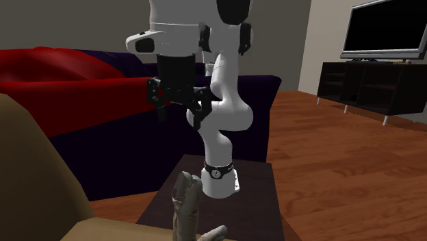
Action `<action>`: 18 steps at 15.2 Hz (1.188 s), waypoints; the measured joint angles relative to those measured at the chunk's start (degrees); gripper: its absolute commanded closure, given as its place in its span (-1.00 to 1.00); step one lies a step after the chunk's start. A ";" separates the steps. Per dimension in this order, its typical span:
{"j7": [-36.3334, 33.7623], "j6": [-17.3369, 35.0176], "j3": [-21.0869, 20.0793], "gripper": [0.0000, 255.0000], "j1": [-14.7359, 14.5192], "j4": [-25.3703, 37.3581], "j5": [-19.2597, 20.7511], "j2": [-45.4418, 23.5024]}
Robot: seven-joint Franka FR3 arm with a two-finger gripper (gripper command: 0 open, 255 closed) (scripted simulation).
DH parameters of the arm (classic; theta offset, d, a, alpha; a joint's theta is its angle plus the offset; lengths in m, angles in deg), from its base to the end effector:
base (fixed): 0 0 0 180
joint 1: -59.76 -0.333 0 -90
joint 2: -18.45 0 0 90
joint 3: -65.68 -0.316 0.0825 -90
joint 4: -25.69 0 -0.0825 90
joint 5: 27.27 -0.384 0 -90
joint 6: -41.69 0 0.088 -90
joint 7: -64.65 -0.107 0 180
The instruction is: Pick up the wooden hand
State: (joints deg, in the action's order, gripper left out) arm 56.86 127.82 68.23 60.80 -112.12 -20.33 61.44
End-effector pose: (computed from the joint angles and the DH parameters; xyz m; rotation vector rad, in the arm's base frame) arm 0.3040 -0.0357 0.5514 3.0233 -0.2779 -0.2251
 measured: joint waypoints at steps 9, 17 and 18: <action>-16.87 3.72 -7.79 -1.00 0.63 8.57 -5.34 -11.39; -35.89 5.82 -14.65 -1.00 2.09 23.39 -6.29 -27.06; -38.18 5.65 -15.26 -1.00 2.23 25.67 -6.03 -29.07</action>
State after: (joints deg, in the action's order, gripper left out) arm 18.68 133.47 52.97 63.02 -86.45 -26.37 32.37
